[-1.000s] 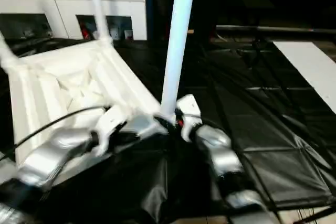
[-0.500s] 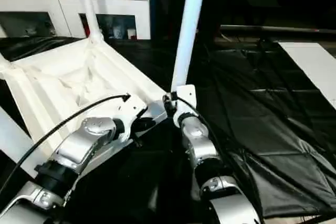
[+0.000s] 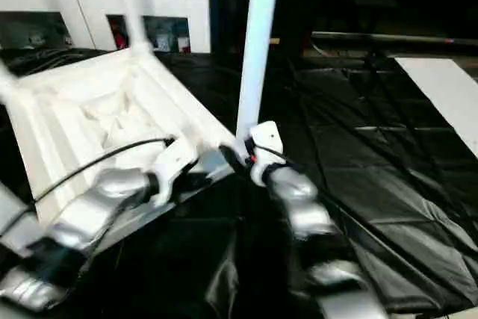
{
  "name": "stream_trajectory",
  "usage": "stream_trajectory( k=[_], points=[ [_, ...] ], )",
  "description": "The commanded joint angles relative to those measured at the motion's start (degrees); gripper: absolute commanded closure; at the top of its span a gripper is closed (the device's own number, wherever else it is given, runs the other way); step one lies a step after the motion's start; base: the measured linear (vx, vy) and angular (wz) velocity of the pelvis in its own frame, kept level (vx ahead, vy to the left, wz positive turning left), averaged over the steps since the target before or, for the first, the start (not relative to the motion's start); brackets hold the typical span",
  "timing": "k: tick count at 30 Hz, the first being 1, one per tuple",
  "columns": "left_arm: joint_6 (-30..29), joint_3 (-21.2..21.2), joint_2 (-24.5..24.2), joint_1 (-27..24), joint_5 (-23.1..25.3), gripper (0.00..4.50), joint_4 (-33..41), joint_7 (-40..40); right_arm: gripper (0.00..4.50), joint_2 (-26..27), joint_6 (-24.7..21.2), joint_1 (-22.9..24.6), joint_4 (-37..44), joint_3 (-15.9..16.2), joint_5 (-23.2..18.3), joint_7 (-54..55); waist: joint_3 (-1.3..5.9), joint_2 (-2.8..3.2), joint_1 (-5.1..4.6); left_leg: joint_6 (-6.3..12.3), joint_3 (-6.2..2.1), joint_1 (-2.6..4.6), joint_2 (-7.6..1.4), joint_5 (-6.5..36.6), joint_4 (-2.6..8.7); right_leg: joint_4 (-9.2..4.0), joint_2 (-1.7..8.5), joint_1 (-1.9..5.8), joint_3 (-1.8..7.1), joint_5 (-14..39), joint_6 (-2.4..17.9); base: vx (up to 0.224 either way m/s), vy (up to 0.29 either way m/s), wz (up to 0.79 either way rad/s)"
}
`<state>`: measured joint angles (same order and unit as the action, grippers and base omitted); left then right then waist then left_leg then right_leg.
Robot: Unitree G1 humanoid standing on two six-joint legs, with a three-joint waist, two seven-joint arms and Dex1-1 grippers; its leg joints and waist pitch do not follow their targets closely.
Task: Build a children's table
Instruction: Rotate leg to tighten
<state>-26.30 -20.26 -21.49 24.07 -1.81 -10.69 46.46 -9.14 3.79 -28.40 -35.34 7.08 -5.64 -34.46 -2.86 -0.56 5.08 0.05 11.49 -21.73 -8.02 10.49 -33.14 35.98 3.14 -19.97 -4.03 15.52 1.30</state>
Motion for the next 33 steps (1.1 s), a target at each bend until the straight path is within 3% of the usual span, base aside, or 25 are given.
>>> stream_trajectory(
  k=[1, 2, 3, 4, 8, 9, 10, 14, 21, 27, 33],
  points=[
    [1.3, -5.3, -3.9, -4.2, 0.9, 4.50, -0.8, 7.1, 0.58, -3.6, -0.9, 2.9, 5.3, 3.0, -1.9, -10.4, 2.91, -0.10, -0.12, 6.58, -3.16, 1.03, -6.62, 4.6, 3.37, -4.08, 6.98, 1.17, 3.97, -5.6, 11.5, 0.000, 0.000, 0.00],
    [2.1, -5.3, -5.0, -4.7, 0.5, 4.50, 0.1, 8.5, 0.58, -4.8, -1.0, 3.6, 6.5, 3.5, -2.3, -12.8, 3.05, -0.22, -0.19, 6.97, -3.20, 0.92, -6.76, 4.1, 3.31, -3.72, 6.90, 1.38, 3.97, -7.4, 11.2, 0.000, 0.000, 0.00],
    [2.6, -5.3, -5.6, -5.0, 0.3, 4.50, 0.5, 9.3, 0.58, -5.4, -1.1, 4.1, 7.2, 3.8, -2.5, -14.2, 3.02, -0.15, -0.24, 7.19, -3.09, 1.14, -6.75, 4.2, 3.28, -3.68, 6.78, 1.07, 3.95, -8.0, 11.6, 0.000, 0.000, 0.00],
    [3.6, -5.0, -6.5, -5.6, -0.4, 4.50, 1.2, 10.8, 0.58, -6.5, -1.6, 4.8, 8.5, 4.2, -3.2, -16.6, 2.85, 0.21, -0.37, 6.75, -3.05, 1.17, -6.66, 5.2, 3.40, -3.89, 6.84, 0.93, 3.99, -6.5, 12.6, 0.000, 0.000, 0.00],
    [6.1, -3.3, -10.8, -7.8, -3.1, 4.50, 4.6, 16.5, 0.58, -12.1, -4.1, 7.9, 14.0, 6.6, -5.6, -27.2, 2.76, 0.04, -0.32, 5.74, -3.32, 1.04, -6.96, 8.2, 3.69, -4.11, 6.79, 1.36, 3.91, -2.9, 12.2, 0.000, 0.000, 0.00],
    [6.1, -3.2, -11.3, -7.9, -3.1, 4.50, 4.9, 16.8, 0.58, -12.7, -4.4, 8.1, 14.4, 6.8, -5.7, -28.3, 2.64, 0.37, -0.26, 5.27, -3.17, 1.38, -6.91, 9.1, 3.74, -4.25, 6.74, 0.96, 4.00, -1.8, 12.5, 0.000, 0.000, 0.00],
    [6.1, -3.0, -12.4, -8.0, -3.4, 4.50, 5.5, 18.1, 0.58, -13.4, -4.2, 8.2, 14.4, 7.2, -5.6, -29.9, 2.54, 0.27, -0.43, 4.07, -3.23, 1.22, -6.86, 10.4, 3.92, -4.46, 6.93, 1.05, 4.02, 0.7, 13.1, 0.000, 0.000, 0.00],
    [6.3, -2.5, -13.6, -8.1, -4.9, 4.50, 6.1, 20.0, 0.58, -14.2, -3.1, 8.0, 14.1, 7.9, -5.2, -31.4, 2.61, 0.24, -0.44, 2.08, -3.15, 1.43, -6.81, 11.3, 3.97, -4.53, 7.00, 0.96, 4.16, 2.7, 13.4, 0.000, 0.000, 0.00],
    [7.3, -1.9, -14.1, -7.7, -4.3, 4.50, 5.0, 20.7, 0.73, -12.8, -3.3, 6.2, 11.7, 7.1, -5.8, -32.0, 2.99, 0.21, -0.33, 4.14, -3.04, 1.23, -6.53, 6.8, 3.32, -3.76, 7.00, 1.22, 4.00, -5.1, 14.3, 0.000, 0.000, 0.00],
    [7.3, -2.0, -13.9, -7.5, -4.4, 4.50, 4.7, 20.7, 1.06, -12.3, -2.8, 5.9, 10.7, 6.8, -5.9, -32.7, 2.93, 0.32, -0.29, 3.81, -3.10, 1.38, -6.72, 7.6, 3.40, -3.74, 6.90, 1.15, 3.93, -3.4, 14.5, 0.000, 0.000, 0.00],
    [7.4, -2.1, -13.7, -7.5, -4.2, 4.50, 4.5, 20.9, 1.70, -12.4, -2.4, 5.9, 10.0, 6.8, -5.7, -33.2, 3.00, 0.23, -0.28, 3.78, -3.05, 1.32, -6.58, 7.3, 3.27, -3.65, 6.94, 1.25, 3.92, -3.9, 14.6, 0.000, 0.000, 0.00]
  ],
)
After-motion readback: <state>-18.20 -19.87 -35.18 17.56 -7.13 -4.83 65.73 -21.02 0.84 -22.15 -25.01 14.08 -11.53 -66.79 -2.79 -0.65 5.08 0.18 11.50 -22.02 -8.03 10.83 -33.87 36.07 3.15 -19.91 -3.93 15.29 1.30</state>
